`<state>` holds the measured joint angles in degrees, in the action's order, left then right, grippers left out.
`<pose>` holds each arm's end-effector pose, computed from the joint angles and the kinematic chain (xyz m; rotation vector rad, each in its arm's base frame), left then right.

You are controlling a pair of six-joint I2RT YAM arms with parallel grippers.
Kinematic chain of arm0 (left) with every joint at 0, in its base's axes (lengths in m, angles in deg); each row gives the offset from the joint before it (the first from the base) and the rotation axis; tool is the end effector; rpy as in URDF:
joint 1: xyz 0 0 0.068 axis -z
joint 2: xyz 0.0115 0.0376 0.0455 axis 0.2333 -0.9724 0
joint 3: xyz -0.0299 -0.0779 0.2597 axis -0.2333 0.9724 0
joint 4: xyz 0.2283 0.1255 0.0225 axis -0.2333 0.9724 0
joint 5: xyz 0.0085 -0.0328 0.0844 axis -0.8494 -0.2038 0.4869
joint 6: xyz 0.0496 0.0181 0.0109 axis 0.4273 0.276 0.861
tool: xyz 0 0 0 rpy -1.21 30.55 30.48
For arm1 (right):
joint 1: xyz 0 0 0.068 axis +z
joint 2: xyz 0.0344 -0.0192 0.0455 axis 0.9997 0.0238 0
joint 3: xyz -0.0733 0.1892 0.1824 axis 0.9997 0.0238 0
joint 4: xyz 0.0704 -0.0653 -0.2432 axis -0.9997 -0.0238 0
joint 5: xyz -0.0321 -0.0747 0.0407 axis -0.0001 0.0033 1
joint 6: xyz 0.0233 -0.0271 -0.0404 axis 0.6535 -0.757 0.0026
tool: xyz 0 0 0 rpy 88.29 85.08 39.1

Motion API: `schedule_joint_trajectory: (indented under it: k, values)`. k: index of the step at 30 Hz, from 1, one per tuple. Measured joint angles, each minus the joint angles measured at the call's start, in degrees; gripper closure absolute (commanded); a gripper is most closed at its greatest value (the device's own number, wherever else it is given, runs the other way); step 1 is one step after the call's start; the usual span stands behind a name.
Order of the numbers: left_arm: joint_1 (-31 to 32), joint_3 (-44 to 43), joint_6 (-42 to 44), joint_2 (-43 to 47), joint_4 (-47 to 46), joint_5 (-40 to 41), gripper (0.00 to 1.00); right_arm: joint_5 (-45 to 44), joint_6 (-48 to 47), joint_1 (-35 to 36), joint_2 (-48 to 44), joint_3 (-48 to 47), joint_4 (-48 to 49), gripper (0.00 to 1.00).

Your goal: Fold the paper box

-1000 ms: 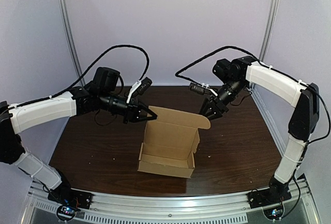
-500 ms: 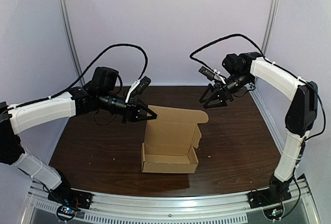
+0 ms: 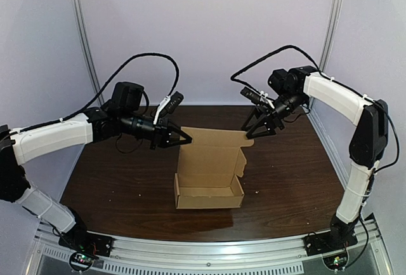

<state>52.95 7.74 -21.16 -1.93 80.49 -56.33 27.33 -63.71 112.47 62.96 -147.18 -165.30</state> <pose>0.2298 -0.2226 0.3065 1.1108 1.8705 -1.3181 0.3145 0.1749 0.3216 -1.6025 1.6446 1.3871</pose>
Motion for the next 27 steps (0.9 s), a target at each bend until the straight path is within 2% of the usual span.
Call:
schedule_joint_trajectory:
  k: [5, 7, 9, 10, 11, 12, 17, 21, 27]
  values:
    - [-0.3, 0.8, -0.7, 0.4, -1.4, 0.8, 1.0, -1.6, 4.4, 0.3, -0.7, 2.6, 0.1, 0.92]
    - [-0.4, 1.2, -1.0, 0.7, -2.0, 1.2, 1.0, -2.6, 7.1, 0.7, -0.7, 3.6, -0.1, 1.0]
    - [-0.5, 1.5, -1.3, 0.8, -2.1, 1.6, 1.0, -3.1, 9.0, 1.0, -0.7, 3.8, -0.2, 1.0]
    - [-0.5, 1.6, -1.5, 0.8, -2.1, 1.7, 0.91, -3.4, 9.8, 1.1, -0.7, 3.8, -0.2, 1.0]
    - [-0.5, 1.7, -1.6, 0.8, -2.1, 1.9, 0.76, -3.7, 10.7, 1.2, -0.8, 3.8, -0.2, 1.0]
    - [-0.5, 1.7, -1.6, 0.8, -2.1, 2.1, 0.65, -3.8, 11.3, 1.2, -0.8, 3.8, -0.2, 1.0]
    - [-0.5, -1.0, 1.1, 0.9, 4.1, 6.3, 0.37, -6.4, 13.1, 1.6, -1.0, 3.1, -0.3, 1.0]
    - [-0.5, -6.9, 4.9, 2.7, 11.9, 11.9, 0.35, -11.4, 13.0, 3.4, -1.0, 0.9, -0.2, 1.0]
    - [-0.4, -17.8, 8.9, 1.0, 19.1, 12.5, 0.38, -17.5, 12.9, 8.6, -0.9, -5.5, -0.2, 1.0]
